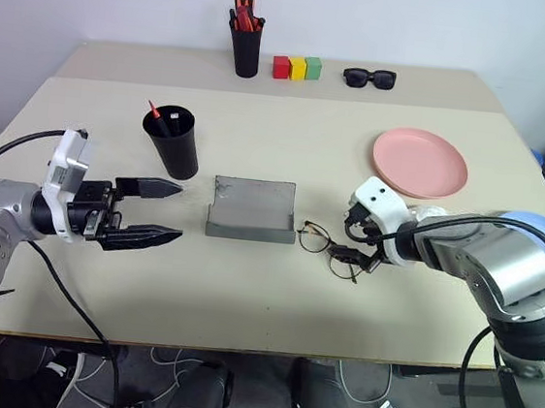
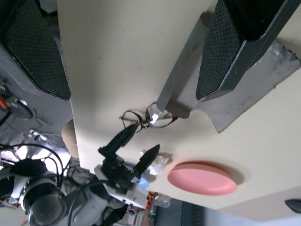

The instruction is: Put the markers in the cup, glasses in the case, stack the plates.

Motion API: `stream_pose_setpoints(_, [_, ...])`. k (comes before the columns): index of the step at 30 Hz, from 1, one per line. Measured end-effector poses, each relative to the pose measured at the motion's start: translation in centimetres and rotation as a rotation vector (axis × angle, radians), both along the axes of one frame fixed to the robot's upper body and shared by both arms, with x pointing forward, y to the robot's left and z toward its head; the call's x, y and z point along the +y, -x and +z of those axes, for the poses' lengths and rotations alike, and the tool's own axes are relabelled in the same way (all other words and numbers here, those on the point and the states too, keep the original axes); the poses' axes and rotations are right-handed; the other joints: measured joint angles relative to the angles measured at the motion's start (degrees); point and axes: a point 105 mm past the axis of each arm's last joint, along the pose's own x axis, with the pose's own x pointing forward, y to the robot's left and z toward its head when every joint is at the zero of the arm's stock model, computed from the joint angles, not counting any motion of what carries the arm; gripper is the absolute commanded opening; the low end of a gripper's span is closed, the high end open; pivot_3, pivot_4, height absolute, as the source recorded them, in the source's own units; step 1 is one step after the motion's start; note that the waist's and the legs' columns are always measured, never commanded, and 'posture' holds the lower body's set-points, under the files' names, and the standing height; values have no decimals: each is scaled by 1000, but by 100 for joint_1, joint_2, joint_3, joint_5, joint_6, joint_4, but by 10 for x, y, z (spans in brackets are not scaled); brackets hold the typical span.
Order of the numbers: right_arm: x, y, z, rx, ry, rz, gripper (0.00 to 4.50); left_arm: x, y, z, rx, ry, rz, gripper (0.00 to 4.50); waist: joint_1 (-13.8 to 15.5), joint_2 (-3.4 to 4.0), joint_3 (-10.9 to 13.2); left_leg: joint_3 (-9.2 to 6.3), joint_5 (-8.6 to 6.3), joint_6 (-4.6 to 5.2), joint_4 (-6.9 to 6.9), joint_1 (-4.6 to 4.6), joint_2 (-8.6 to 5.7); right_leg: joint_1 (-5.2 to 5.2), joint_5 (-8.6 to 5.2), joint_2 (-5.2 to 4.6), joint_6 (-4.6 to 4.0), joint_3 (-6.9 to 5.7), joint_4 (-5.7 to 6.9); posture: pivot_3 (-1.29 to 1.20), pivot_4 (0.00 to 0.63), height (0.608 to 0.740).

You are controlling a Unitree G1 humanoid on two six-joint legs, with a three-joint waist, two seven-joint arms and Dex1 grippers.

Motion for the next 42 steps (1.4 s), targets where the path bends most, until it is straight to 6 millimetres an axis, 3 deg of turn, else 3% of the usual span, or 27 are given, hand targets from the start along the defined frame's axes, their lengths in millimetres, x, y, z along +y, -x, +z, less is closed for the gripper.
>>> stream_pose_setpoints(7, [8, 1, -5, 25, -15, 2, 4500, -3, 0, 1, -20, -9, 6, 4329, 2, 0, 0, 0, 0, 0, 0, -1, -1, -1, 0, 0, 0, 0, 0, 0, 150, 740])
stream_pose_setpoints(13, [4, -1, -12, 37, 15, -15, 1661, -6, -1, 0, -20, -15, 9, 4393, -3, 0, 0, 0, 0, 0, 0, -4, -1, -4, 0, 0, 0, 0, 0, 0, 150, 740])
stream_pose_setpoints(22, [3, 0, -16, 38, 44, -3, 1661, -17, -3, 6, -49, -25, -7, 4393, -2, 0, 0, 0, 0, 0, 0, -5, -1, -4, 0, 0, 0, 0, 0, 0, 150, 740])
stream_pose_setpoints(27, [-1, 0, -15, 35, 57, 0, 49, -17, -4, 5, -36, -20, 3, 4393, -4, 0, 0, 0, 0, 0, 0, -5, 0, -5, 0, 0, 0, -1, -1, 0, 150, 740])
stream_pose_setpoints(37, [-8, 0, -9, 26, 84, 4, 49, -19, -5, 10, -28, -10, 11, 4393, 9, -2, -1, 0, 0, 0, 1, -8, -1, -3, 0, 1, 1, -1, -4, 0, 150, 740])
stream_pose_setpoints(42, [-13, -9, 20, -66, 111, 24, 49, -17, -6, 11, 8, 9, 25, 4393, -34, 2, 1, 1, 0, 0, 0, -23, 1, -25, 0, 3, 1, -1, 1, 0, 150, 740])
